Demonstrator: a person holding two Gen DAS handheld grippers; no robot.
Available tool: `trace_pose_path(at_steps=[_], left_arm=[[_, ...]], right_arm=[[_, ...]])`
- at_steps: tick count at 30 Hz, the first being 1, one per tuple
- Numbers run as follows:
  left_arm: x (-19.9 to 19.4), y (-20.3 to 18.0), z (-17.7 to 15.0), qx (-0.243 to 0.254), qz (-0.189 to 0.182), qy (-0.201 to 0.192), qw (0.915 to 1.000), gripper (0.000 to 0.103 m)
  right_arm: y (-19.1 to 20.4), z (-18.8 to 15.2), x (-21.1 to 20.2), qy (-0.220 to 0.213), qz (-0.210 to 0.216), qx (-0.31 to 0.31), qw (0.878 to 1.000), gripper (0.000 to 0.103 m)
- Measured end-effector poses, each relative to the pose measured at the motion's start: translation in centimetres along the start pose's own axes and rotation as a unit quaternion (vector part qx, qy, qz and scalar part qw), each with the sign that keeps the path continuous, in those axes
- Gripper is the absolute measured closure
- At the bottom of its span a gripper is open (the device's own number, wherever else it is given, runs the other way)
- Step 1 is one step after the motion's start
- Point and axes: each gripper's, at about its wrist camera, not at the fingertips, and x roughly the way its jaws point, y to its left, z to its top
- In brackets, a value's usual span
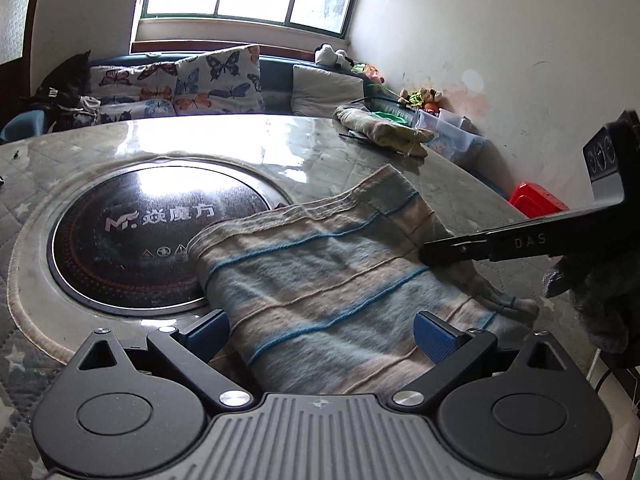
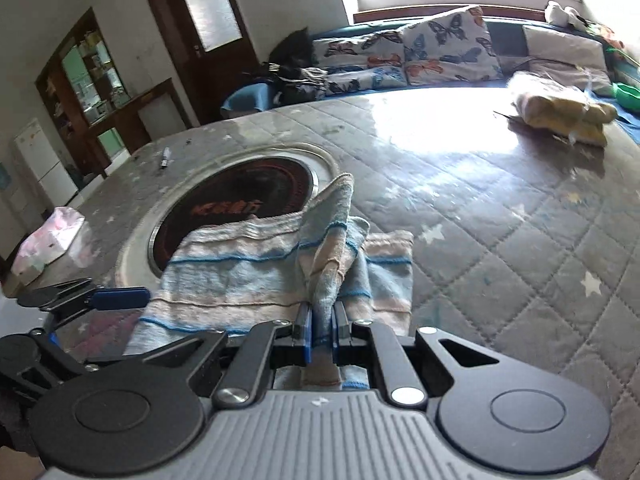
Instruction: Fold towel
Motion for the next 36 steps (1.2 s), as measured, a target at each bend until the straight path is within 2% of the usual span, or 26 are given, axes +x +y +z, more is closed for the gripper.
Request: trace_pose_path(at_steps=[12, 16, 20, 26, 31, 36], left_arm=[[-0.6, -0.4, 0.7, 0.022, 0.006, -0.011, 0.9997, 0.003], [-0.3, -0.7, 1.5, 0.036, 0.008, -0.018, 0.9992, 0.003], [0.4, -1.2, 2.4, 0.048, 0.005, -0.022, 0.9986, 0.003], [2.6, -1.2, 3.4, 0.052, 0.004, -0.008, 0.9986, 0.003], [3.9, -0.1, 3.4, 0.045, 0.018, 0.007, 0.9988, 0.003], [4.5, 0.7, 3.4, 0.037, 0.028, 0.01, 0.9989, 0.003]], right_arm=[[-0.3, -0.7, -0.7, -0.006, -0.018, 0.01, 1.0, 0.088], [-0.1, -0.1, -1.8, -0.027, -0.046, -0.009, 0.999, 0.083], [0.2, 1.0, -2.2, -0.05, -0.047, -0.019, 0.997, 0.083], [0.9, 2.7, -0.3, -0.059, -0.028, -0.033, 0.997, 0.083], [2.2, 3.6, 1.6, -0.067, -0.015, -0.062, 0.996, 0.083], [1.8, 4.1, 4.4, -0.032, -0.027, -0.07, 0.997, 0.084]])
